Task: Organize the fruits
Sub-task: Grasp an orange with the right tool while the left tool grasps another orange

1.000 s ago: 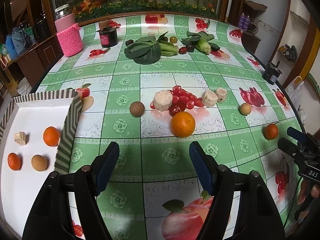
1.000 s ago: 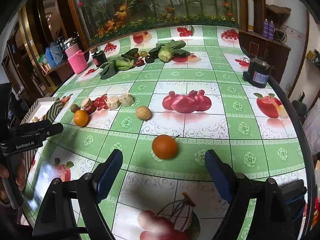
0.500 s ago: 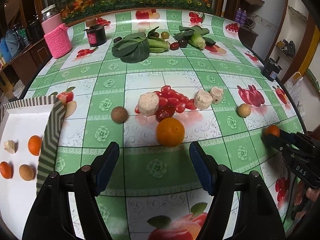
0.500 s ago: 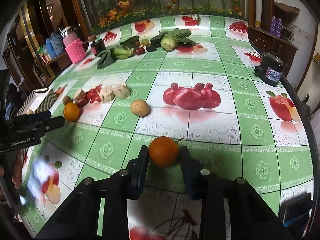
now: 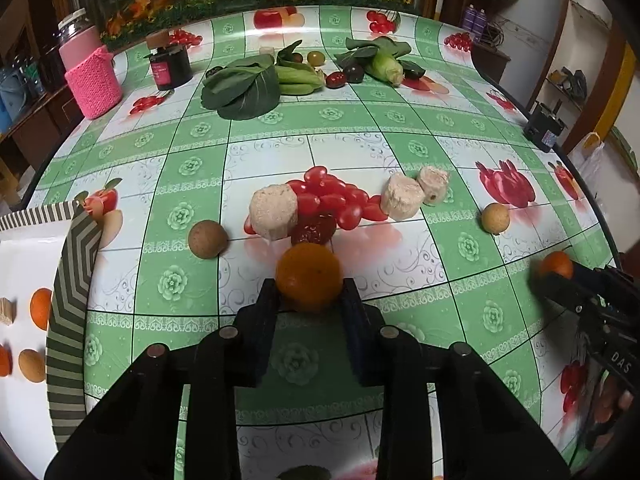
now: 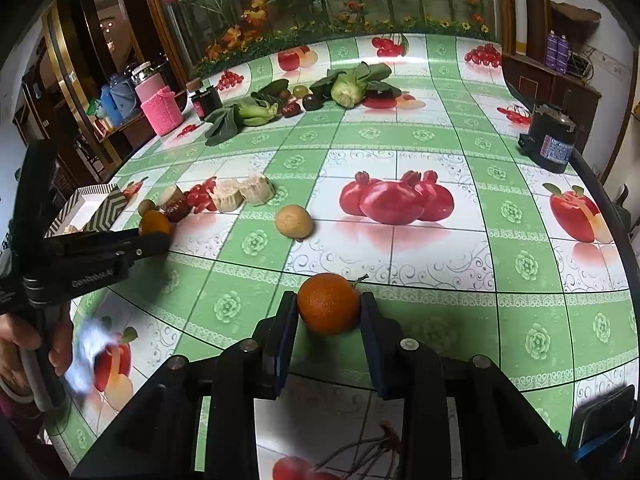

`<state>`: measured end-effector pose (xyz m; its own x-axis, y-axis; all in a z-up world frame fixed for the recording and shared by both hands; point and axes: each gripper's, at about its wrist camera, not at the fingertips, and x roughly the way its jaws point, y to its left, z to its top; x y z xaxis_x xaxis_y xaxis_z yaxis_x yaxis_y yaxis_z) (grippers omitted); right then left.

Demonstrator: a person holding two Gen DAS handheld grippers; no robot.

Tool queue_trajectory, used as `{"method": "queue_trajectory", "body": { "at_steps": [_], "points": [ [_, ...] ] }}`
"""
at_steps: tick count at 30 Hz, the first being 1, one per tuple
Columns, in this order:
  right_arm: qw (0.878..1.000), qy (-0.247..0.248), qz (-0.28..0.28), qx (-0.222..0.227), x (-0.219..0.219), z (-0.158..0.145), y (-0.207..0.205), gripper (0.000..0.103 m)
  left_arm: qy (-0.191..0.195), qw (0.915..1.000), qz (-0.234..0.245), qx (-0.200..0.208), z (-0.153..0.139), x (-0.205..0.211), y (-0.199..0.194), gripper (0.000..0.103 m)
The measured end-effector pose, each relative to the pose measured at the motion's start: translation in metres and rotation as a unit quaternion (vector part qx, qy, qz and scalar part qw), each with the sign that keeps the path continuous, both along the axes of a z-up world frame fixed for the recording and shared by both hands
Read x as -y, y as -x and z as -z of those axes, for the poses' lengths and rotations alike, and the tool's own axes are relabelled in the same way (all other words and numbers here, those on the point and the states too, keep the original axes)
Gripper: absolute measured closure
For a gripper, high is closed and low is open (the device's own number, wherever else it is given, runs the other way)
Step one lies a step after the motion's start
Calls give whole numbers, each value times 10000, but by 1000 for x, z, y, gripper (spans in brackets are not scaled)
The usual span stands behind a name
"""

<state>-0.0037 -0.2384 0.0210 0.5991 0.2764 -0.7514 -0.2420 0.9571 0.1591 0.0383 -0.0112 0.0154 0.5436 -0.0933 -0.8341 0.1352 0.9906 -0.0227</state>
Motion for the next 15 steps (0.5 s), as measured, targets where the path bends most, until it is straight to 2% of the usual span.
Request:
{"method": "queue_trajectory", "body": {
  "at_steps": [15],
  "points": [
    [9990, -216, -369, 155, -44, -19, 22, 71, 227, 9993, -124, 269, -31, -33, 39, 75]
  ]
}}
